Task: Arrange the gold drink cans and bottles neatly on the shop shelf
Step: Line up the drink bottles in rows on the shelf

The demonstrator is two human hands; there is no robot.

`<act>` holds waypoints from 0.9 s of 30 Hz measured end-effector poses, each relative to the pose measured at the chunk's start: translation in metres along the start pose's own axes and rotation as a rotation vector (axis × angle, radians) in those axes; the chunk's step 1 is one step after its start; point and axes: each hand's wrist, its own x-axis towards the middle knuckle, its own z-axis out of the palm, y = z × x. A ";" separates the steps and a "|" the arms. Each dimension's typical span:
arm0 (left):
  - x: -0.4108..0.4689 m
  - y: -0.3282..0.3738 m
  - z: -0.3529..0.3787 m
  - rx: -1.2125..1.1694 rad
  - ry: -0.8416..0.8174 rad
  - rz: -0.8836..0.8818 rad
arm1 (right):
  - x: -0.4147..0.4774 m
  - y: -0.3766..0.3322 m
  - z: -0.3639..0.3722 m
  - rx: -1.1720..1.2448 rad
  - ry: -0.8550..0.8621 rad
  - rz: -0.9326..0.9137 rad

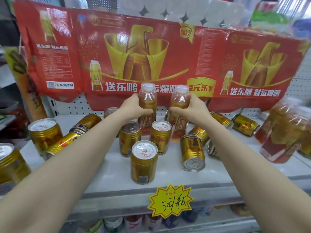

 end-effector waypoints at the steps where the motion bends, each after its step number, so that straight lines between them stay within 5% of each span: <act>1: 0.002 0.000 0.000 -0.003 0.002 -0.004 | 0.001 -0.002 -0.003 0.007 0.013 -0.002; 8: -0.002 0.005 -0.004 -0.051 0.038 -0.004 | -0.004 -0.024 -0.044 0.130 0.187 0.000; 16: -0.033 0.072 -0.038 -0.250 0.222 0.253 | -0.045 -0.025 -0.091 0.067 0.390 -0.015; 27: -0.130 0.129 0.036 -0.454 -0.036 0.445 | -0.166 0.013 -0.156 0.004 0.548 0.094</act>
